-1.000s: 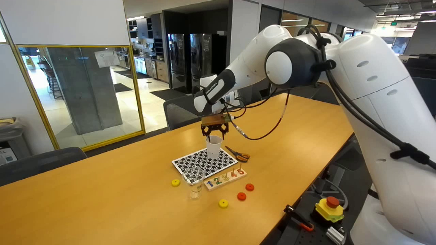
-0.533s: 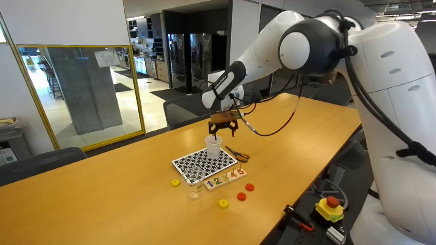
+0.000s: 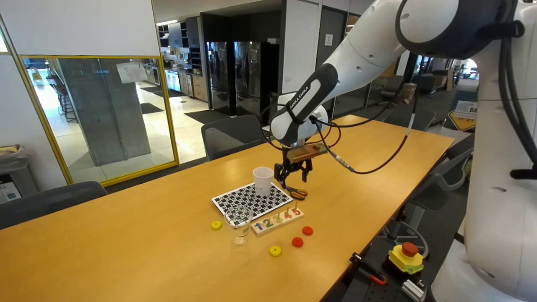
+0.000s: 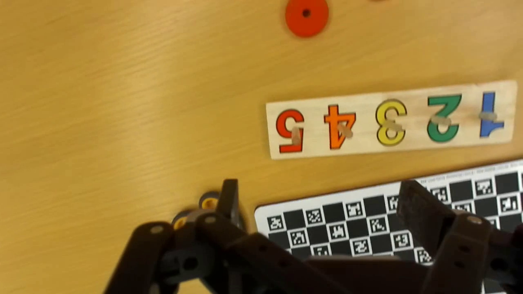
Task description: Pick up the orange tokens from the table and put them in the white cup. Put the yellow tokens in the colourless cup.
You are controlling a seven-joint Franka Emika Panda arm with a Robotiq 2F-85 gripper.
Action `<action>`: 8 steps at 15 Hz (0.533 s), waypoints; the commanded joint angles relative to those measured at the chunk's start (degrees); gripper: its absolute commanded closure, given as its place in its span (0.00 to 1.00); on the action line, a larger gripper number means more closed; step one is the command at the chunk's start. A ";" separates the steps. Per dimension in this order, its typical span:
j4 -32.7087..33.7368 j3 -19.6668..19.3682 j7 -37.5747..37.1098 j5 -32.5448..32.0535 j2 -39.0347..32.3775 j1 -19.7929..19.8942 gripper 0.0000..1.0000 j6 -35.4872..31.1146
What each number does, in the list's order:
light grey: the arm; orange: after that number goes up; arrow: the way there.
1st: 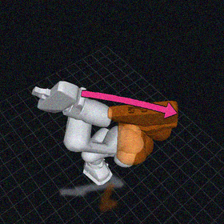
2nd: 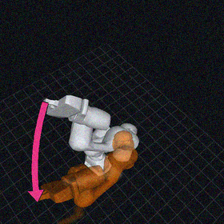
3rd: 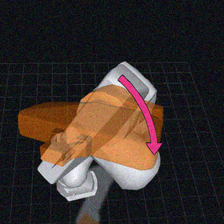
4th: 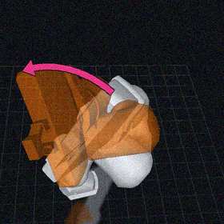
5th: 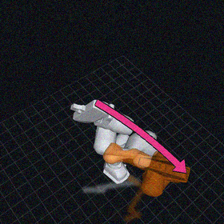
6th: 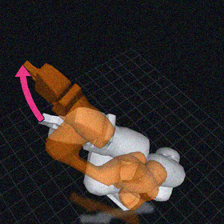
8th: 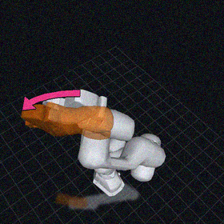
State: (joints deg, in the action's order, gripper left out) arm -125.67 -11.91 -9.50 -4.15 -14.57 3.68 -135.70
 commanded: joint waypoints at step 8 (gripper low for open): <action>-19.13 5.64 16.82 4.92 0.30 5.29 0.00 -24.40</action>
State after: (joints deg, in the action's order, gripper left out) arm -141.86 -8.63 3.90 -2.93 -14.69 6.71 -155.80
